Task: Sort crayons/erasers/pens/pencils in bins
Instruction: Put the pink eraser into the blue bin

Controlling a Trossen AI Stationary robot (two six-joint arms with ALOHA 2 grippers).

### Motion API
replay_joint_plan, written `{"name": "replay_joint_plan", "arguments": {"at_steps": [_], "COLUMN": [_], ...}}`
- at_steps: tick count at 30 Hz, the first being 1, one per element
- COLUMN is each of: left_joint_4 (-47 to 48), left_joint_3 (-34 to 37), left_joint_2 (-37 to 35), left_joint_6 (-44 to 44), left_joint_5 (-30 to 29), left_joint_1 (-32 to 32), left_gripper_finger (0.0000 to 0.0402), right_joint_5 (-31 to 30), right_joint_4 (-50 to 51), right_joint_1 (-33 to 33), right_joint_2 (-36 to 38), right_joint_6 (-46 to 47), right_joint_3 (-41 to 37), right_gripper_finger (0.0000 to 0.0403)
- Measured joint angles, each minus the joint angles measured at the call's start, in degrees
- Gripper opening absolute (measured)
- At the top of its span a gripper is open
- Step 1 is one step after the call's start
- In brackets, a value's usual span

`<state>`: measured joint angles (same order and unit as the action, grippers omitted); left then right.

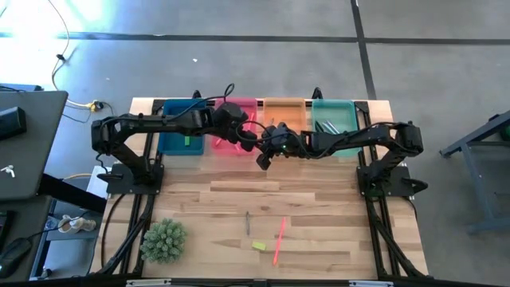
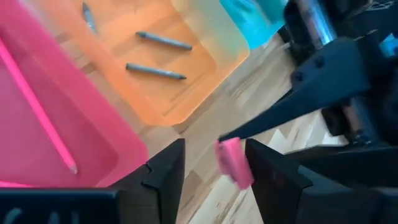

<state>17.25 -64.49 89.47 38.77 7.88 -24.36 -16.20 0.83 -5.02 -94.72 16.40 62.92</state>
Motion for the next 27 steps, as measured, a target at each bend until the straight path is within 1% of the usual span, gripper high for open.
{"name": "replay_joint_plan", "arguments": {"at_steps": [5, 11, 22, 27], "left_joint_4": [-1.61, -1.61, -1.59, -1.56], "left_joint_3": [0.0, 0.0, 0.0, 0.02], "left_joint_2": [-0.02, -0.02, -0.04, -0.07], "left_joint_6": [-0.38, -0.48, -3.43, -4.02], "left_joint_5": [0.02, 1.73, 1.72, 1.7], "left_joint_1": [0.04, 0.01, 0.07, 0.07], "left_gripper_finger": [0.0126, 0.0093, 0.0031, 0.0012], "right_joint_5": [0.05, 0.04, 0.08, 0.1], "right_joint_4": [-0.11, -0.08, -0.01, 0.06], "right_joint_1": [0.01, 0.01, 0.03, 0.03], "right_joint_2": [0.0, 0.0, 0.0, 0.0], "right_joint_6": [-1.3, -1.39, -1.44, -1.41], "right_joint_3": [0.0, 0.0, 0.0, 0.0], "right_gripper_finger": [0.0055, 0.0055, 0.0055, 0.0056]}}
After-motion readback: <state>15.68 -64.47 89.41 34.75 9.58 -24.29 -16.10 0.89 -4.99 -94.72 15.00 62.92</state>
